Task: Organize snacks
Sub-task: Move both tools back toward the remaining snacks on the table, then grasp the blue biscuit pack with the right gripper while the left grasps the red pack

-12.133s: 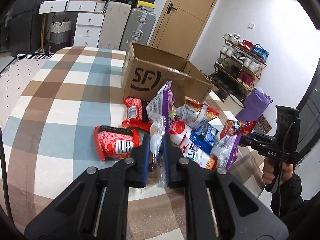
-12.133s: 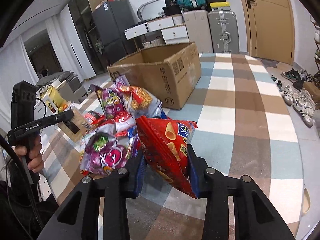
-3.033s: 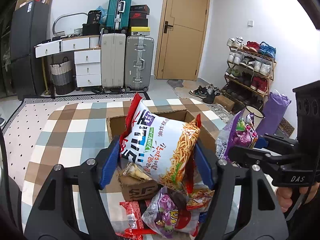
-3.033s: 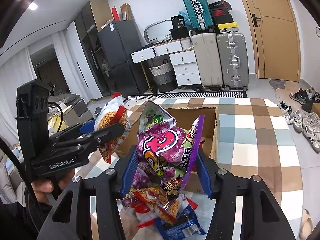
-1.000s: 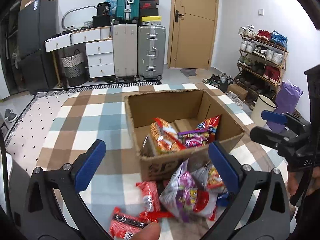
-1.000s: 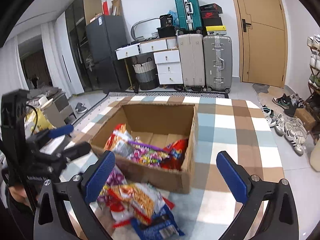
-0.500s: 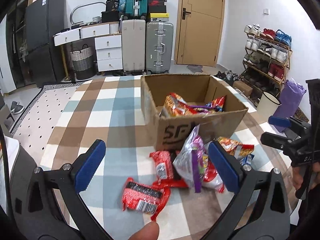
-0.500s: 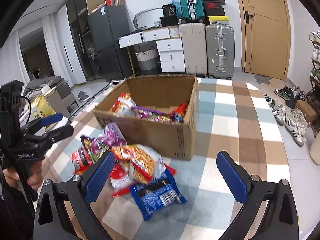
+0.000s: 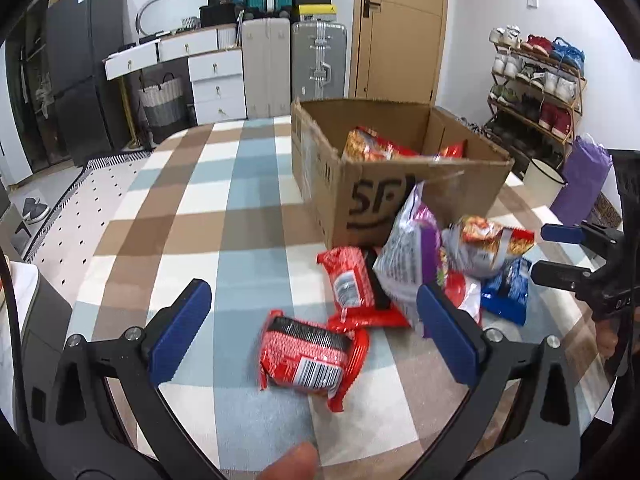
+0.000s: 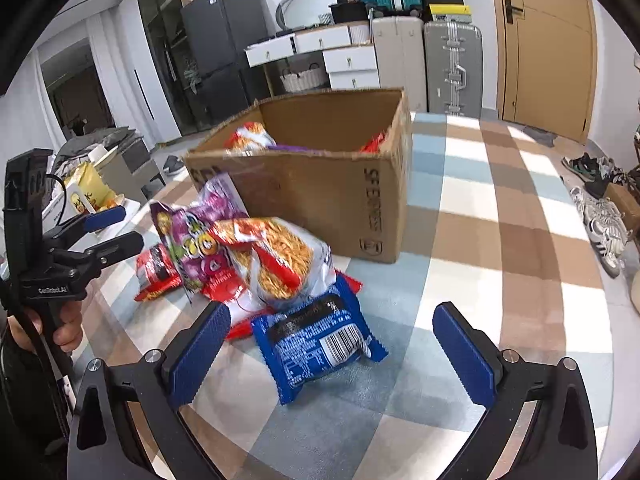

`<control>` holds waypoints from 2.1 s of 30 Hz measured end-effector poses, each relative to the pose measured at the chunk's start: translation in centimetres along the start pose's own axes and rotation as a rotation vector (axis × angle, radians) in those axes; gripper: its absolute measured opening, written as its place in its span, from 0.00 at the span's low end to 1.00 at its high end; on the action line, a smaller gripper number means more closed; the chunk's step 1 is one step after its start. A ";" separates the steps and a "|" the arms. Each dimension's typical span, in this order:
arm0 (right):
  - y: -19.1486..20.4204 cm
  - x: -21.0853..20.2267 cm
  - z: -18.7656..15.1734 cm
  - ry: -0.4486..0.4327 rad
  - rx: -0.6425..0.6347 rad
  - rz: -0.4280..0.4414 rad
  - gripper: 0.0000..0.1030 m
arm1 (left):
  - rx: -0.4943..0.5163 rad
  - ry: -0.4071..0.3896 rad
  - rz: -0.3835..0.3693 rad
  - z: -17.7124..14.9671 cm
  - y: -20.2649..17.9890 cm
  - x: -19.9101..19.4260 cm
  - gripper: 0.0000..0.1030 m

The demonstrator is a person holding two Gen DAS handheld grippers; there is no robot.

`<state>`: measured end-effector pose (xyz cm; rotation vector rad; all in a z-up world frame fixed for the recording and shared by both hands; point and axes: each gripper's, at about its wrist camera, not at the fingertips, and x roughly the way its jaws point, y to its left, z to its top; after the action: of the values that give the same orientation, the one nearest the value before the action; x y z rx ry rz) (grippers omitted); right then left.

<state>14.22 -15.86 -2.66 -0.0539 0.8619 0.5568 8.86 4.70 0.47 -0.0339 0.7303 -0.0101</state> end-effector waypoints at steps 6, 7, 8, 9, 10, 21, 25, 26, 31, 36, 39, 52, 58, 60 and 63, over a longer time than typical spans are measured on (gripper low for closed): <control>0.2 1.8 -0.7 0.061 0.004 0.031 1.00 | 0.006 0.084 0.000 -1.0 0.3 2.2 0.99; 0.2 2.0 -0.8 0.064 0.003 0.038 1.00 | 0.005 0.094 0.002 -1.1 0.3 2.5 0.99; 0.3 2.2 -0.9 0.067 0.001 0.045 0.99 | 0.006 0.106 0.001 -1.2 0.5 2.8 0.99; 0.3 2.4 -1.0 0.071 0.000 0.049 0.99 | 0.012 0.119 0.002 -1.3 0.6 3.1 0.99; 0.4 2.5 -1.0 0.075 -0.005 0.051 0.99 | 0.018 0.126 0.005 -1.4 0.7 3.4 0.99; 1.3 3.1 -1.2 0.076 -0.033 0.051 0.99 | -0.020 0.201 0.045 -2.3 2.7 5.9 0.99; 1.3 3.6 -1.5 0.101 -0.026 0.065 0.95 | -0.034 0.216 0.032 -2.4 3.0 6.3 0.99; 1.4 3.5 -1.6 0.104 -0.030 0.070 0.90 | -0.032 0.217 0.033 -2.4 3.0 6.3 0.99; 1.8 3.1 -1.8 0.121 -0.050 0.104 0.78 | -0.027 0.228 0.021 -2.6 2.9 6.5 0.99; 1.9 3.5 -1.7 0.114 -0.063 0.044 0.78 | -0.015 0.237 -0.004 -2.7 2.6 6.7 0.91; 2.4 3.7 -1.7 0.117 -0.091 0.001 0.78 | 0.000 0.242 -0.017 -2.8 2.2 6.7 0.82; 2.5 3.3 -2.0 0.112 -0.118 0.002 0.59 | 0.036 0.203 -0.070 -2.9 1.4 5.7 0.46; 1.6 2.9 -2.1 0.113 -0.104 0.028 0.47 | 0.019 0.189 -0.078 -2.8 1.5 5.3 0.46; 1.2 2.7 -2.1 0.111 -0.096 0.031 0.47 | 0.015 0.183 -0.078 -2.7 1.6 5.2 0.46; 0.7 2.6 -2.1 0.111 -0.090 0.025 0.47 | 0.009 0.170 -0.079 -2.5 1.7 4.9 0.46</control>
<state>13.73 -14.66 -5.81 -0.1574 0.9467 0.6207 10.86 6.22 -4.73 -0.0542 0.8986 -0.0928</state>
